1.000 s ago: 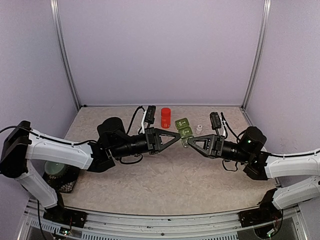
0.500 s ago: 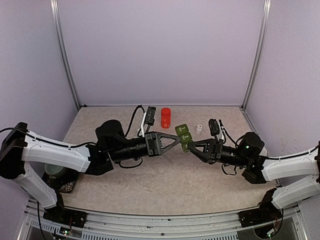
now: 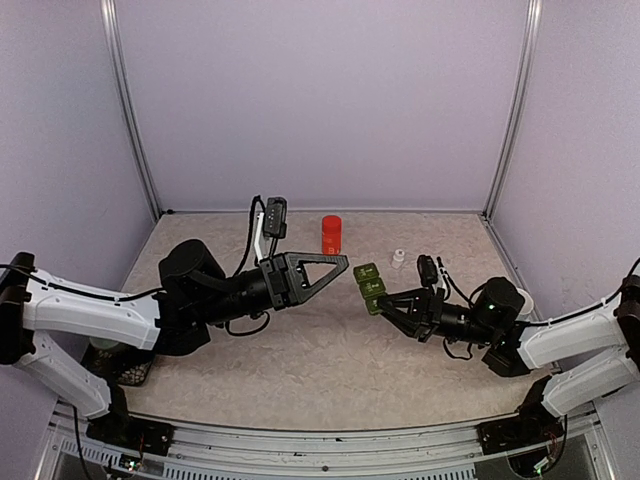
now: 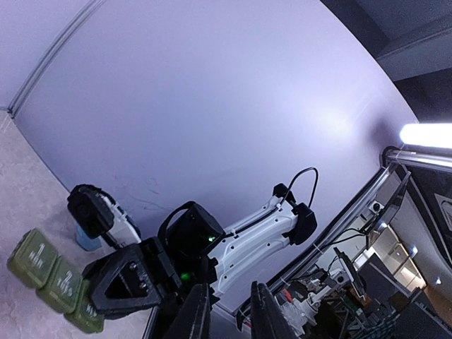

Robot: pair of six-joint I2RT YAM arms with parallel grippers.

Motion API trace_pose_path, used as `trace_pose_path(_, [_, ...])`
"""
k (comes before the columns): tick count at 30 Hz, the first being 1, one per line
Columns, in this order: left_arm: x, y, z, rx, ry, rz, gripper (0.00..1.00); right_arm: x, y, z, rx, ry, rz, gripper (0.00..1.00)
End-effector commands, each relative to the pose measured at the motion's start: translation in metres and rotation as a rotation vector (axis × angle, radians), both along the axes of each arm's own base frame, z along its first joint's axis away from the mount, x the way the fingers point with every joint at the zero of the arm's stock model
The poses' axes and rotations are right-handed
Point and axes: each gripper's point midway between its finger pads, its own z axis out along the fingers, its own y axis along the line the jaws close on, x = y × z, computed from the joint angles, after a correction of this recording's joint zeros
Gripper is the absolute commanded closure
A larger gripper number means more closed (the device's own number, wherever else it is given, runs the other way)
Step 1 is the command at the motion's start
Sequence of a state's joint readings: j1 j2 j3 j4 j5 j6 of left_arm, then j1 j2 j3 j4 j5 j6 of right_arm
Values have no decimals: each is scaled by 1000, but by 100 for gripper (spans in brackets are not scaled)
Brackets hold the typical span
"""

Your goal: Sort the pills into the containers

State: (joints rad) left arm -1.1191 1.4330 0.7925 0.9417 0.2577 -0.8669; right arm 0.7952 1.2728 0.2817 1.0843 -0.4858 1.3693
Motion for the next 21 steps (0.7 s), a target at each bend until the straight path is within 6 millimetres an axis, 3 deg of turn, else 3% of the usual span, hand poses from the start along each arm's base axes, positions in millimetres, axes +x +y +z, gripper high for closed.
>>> trace_pose_path(1, [5, 14, -10, -2, 24, 60, 77, -3, -9, 40, 179, -37, -1, 100])
trace_pose_path(6, [3, 4, -22, -9, 80, 2, 67, -6, -10, 63, 258, -63, 17, 100])
trace_pose_path(13, [13, -7, -32, -36, 162, -38, 62, -10, -12, 82, 293, -94, 23, 100])
trace_pose_path(21, [20, -21, -33, -31, 164, -45, 62, -14, -10, 82, 293, -93, 30, 100])
